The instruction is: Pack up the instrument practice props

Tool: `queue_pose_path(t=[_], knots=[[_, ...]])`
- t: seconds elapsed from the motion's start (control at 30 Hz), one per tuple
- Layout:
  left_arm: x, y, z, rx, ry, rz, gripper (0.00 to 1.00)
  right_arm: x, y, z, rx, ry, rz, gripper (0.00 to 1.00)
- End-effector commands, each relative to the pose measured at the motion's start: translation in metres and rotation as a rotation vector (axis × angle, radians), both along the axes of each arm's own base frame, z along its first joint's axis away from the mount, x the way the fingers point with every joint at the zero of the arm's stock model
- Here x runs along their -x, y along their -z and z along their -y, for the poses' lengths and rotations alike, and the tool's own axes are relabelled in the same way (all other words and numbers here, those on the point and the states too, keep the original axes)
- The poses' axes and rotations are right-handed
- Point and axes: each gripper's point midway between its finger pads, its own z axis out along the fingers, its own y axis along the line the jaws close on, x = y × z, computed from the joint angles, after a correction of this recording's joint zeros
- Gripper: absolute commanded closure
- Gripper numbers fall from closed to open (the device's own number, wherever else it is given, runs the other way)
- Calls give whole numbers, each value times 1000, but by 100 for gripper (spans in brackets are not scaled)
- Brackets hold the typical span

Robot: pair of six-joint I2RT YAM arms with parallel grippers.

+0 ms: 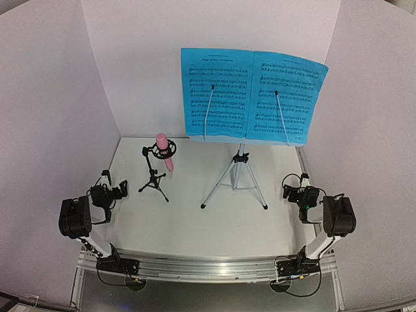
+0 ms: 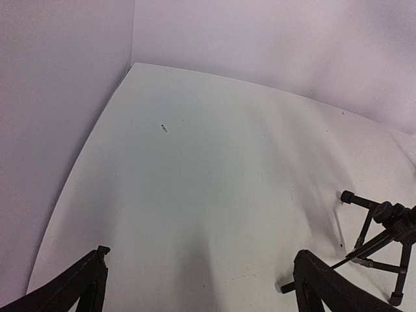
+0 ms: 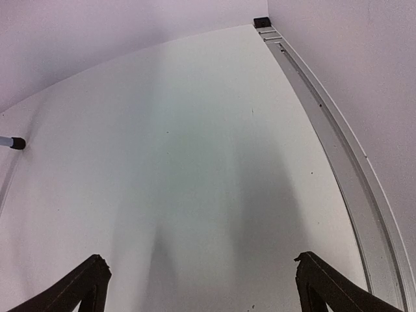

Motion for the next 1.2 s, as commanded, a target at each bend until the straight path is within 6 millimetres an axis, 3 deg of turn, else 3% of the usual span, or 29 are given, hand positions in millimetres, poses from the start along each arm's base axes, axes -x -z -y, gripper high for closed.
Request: queue_pose_path(t=[0.0,0.23,0.33,0.43,0.53,0.6,0.73,0.93,1.07,1.17], knots=[[-8,-9,-2,-21,-1,30,0,-9,-34,10,15,61,78,2],[-7,-15,1,-22,12,48,0,9,-79,19,-29,150,121,2],[7,-26,-2,-33,-28,97,0,12,-101,-1,-152,76,115,2],[20,-60,5,-49,-1,161,0,17,-114,-19,-244,6,63,2],[29,-92,13,26,16,75,0,32,-129,-29,-283,-31,86,2],[34,-104,31,64,107,18,0,43,-140,-31,-289,-37,126,2],[49,-103,79,8,351,-49,0,58,-156,-43,-324,-89,143,3],[50,-118,138,-18,736,-12,0,72,-179,-63,-397,-185,164,3],[36,-136,154,-1,883,82,3,77,-188,-77,-429,-246,166,3],[23,-143,163,-11,953,117,16,79,-188,-90,-432,-288,154,3]])
